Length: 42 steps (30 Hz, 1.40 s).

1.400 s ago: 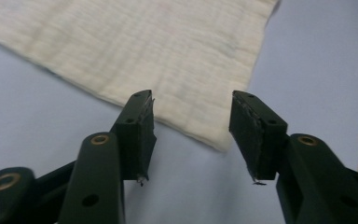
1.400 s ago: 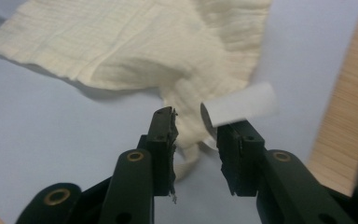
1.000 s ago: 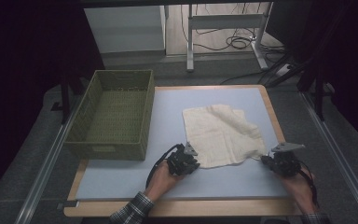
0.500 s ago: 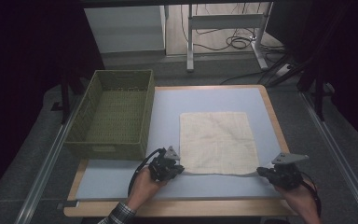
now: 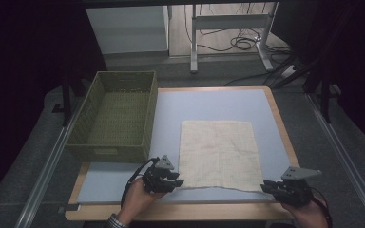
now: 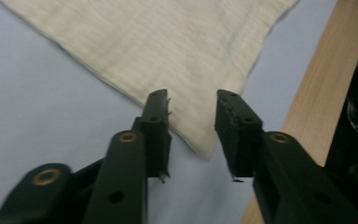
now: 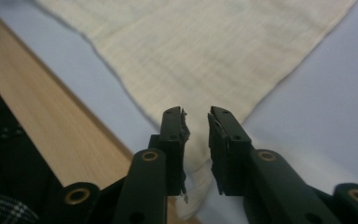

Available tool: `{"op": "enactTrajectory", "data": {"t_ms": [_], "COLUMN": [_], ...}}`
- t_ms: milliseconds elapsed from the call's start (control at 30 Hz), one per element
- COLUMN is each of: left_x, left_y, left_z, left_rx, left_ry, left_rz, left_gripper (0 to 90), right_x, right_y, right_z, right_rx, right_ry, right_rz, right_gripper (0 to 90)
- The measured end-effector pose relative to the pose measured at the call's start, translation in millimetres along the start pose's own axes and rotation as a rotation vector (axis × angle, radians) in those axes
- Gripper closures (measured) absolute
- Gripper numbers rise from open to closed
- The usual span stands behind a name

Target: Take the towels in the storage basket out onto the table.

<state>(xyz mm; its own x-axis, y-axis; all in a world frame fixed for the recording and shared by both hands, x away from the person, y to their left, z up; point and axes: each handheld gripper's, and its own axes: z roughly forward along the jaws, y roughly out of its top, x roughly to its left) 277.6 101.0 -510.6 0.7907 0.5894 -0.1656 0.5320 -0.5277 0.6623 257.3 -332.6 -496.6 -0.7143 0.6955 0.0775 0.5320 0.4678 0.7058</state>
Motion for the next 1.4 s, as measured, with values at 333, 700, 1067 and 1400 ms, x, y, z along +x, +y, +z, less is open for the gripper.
{"op": "enactTrajectory", "data": {"t_ms": [333,700,1067,1400], "left_x": [19.6,50.7,74.8,96.2], "left_y": [13.7,44.3,68.4,84.2], "left_z": [10.7,34.8,56.4,61.8], "left_rx": [-0.032,-0.065,-0.079,-0.071], "left_ry": [0.065,0.083,0.077,0.149], "left_rz": [-0.032,-0.077,-0.108,-0.11], "left_gripper": [39.6,29.6,23.5,19.3], "right_x": [-18.6,-43.7,-65.8,-80.0], "right_y": [17.8,51.0,67.7,86.5], "right_z": [18.0,42.3,68.1,81.8], "right_rx": [-0.012,-0.021,0.004,0.03], "right_ry": [-0.02,-0.118,-0.103,-0.124], "right_rz": [0.013,0.013,0.098,0.053], "right_gripper": [58.8,40.9,22.2,45.4]}}
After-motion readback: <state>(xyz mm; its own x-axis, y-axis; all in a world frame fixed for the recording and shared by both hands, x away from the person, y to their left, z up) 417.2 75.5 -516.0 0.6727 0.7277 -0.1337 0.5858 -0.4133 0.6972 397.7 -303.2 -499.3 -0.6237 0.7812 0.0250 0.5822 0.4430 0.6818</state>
